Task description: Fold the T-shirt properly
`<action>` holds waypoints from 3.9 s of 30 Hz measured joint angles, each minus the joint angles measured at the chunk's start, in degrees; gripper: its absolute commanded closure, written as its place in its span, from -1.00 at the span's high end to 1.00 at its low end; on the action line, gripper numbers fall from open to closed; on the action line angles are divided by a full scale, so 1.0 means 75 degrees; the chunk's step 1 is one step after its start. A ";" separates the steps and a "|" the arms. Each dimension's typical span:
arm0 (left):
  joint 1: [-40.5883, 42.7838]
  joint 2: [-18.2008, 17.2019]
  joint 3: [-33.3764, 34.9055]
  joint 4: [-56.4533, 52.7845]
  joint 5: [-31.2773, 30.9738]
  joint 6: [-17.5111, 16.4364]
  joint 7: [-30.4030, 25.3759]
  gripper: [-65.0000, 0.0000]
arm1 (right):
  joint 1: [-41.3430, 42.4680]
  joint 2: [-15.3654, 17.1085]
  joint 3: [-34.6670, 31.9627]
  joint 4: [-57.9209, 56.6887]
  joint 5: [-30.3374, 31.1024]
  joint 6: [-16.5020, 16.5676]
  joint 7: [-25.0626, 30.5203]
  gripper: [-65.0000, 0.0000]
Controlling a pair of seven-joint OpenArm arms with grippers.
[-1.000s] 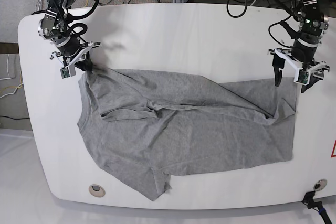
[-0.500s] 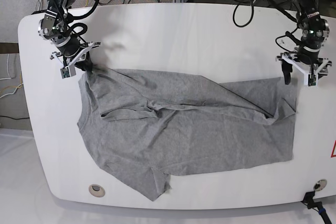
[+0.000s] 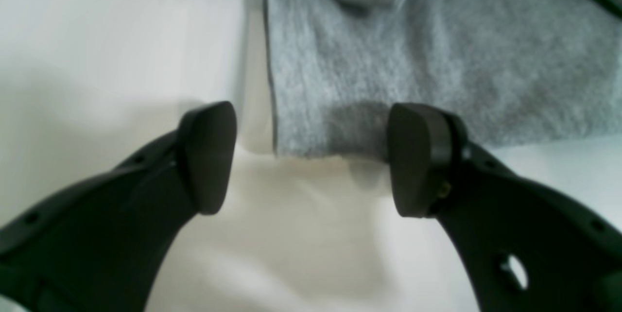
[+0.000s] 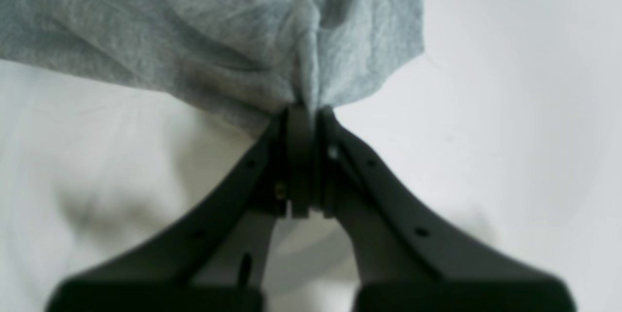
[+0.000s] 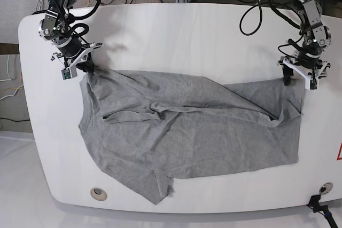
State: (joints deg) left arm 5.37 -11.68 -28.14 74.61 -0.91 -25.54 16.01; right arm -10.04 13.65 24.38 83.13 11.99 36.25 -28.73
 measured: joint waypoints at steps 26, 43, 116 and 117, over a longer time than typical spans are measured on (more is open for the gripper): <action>0.0714 -0.0612 0.0055 -0.0020 -0.0099 -0.0105 -0.0245 -1.00 | -0.0621 0.0402 0.0076 0.0294 0.0012 0.0085 -0.0055 -1.00; 0.3856 -0.0819 0.0131 0.2369 -0.0015 -0.0026 0.0023 -1.00 | -0.2973 0.0507 0.0393 0.2142 -0.0160 0.0055 -0.0417 -1.00; -0.0985 -0.0003 -0.0332 0.1728 0.0111 -0.0938 0.0947 0.04 | 0.3812 -0.0096 -0.0437 -0.1821 -0.0813 -0.0026 -0.0860 -0.16; -0.1081 -0.0038 -0.0338 0.1565 0.0119 -0.0944 0.0956 0.04 | 0.3963 -0.0085 -0.0440 -0.2092 -0.0851 -0.0029 -0.0799 -0.16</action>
State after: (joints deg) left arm -2.74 -11.97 -30.68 86.35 -0.01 -32.62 23.18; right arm 19.68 13.02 21.08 67.44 5.61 36.03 -34.72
